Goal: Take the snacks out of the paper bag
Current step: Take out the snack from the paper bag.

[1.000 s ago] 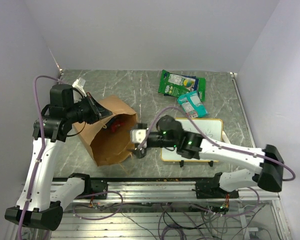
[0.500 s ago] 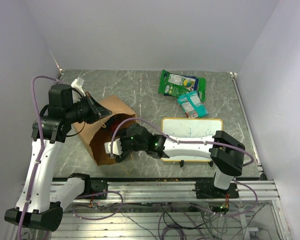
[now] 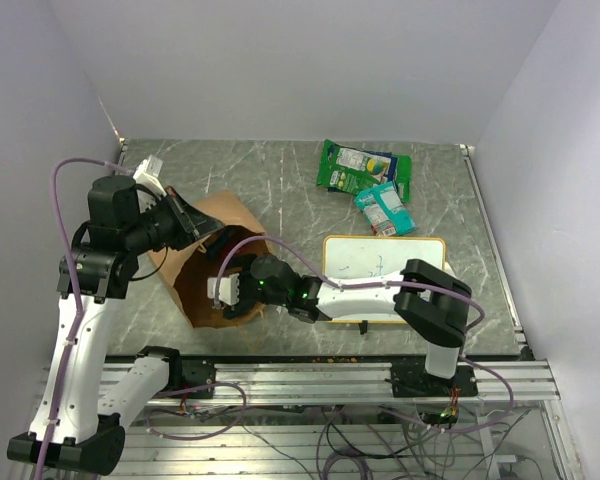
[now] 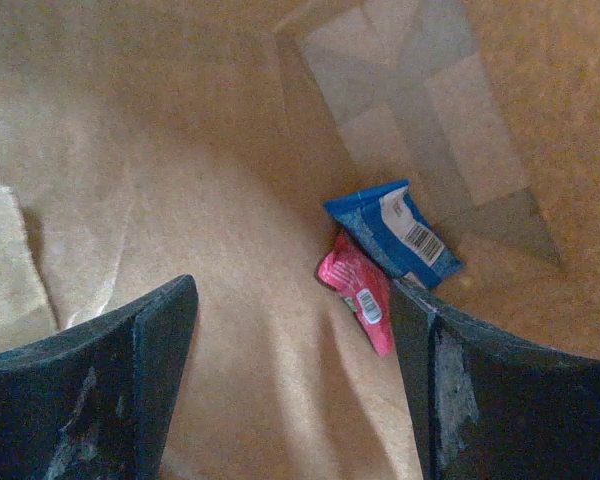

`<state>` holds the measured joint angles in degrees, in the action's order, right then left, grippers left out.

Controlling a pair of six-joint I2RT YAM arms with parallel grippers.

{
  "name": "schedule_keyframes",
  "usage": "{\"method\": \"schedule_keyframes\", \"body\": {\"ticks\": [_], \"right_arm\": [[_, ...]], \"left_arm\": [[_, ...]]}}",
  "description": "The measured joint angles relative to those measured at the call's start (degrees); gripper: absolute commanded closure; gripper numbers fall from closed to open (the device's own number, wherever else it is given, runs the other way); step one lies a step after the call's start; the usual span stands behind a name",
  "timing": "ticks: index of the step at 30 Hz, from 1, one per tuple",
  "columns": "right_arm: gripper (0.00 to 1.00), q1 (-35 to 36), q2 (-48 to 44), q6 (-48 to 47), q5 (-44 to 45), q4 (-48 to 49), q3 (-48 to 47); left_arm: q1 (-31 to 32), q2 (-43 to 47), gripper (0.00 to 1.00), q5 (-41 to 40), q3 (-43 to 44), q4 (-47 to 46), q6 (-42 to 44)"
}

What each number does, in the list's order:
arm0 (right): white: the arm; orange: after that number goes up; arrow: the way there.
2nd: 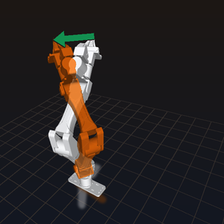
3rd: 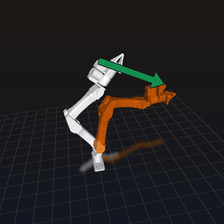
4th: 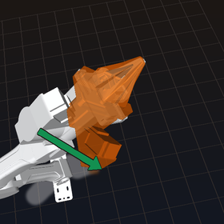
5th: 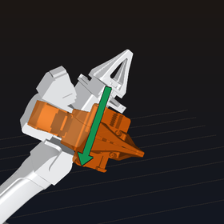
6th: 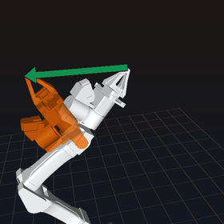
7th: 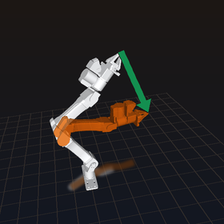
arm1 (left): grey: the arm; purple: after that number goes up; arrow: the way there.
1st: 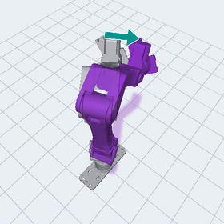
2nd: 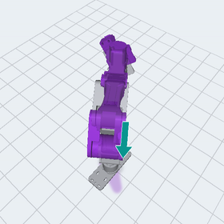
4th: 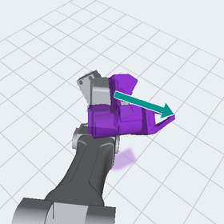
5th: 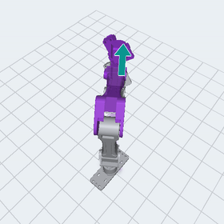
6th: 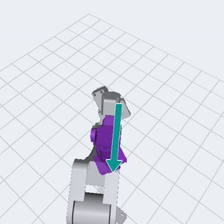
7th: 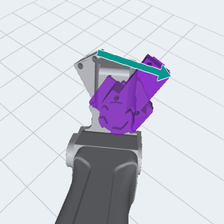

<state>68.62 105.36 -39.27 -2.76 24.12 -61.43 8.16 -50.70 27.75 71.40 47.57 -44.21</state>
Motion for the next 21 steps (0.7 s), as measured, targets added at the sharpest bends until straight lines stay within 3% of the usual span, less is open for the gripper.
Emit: {"method": "schedule_keyframes", "body": {"ticks": [6, 14, 21], "right_arm": [[0.24, -1.3, 6.1, -0.2, 2.3, -0.5, -3.7], [0.36, -3.3, 16.4, 1.4, 8.9, -2.6, -16.0], [0.37, -6.2, 22.1, 6.7, 13.8, -3.4, -21.1]], "left_arm": [[0.0, -0.1, 0.93, 0.4, 0.0, 0.0, 0.3], [0.0, -1.0, 0.93, 2.8, -0.9, -2.2, 0.2], [0.0, -1.5, 0.93, 3.0, -0.8, -2.2, 0.5]]}}
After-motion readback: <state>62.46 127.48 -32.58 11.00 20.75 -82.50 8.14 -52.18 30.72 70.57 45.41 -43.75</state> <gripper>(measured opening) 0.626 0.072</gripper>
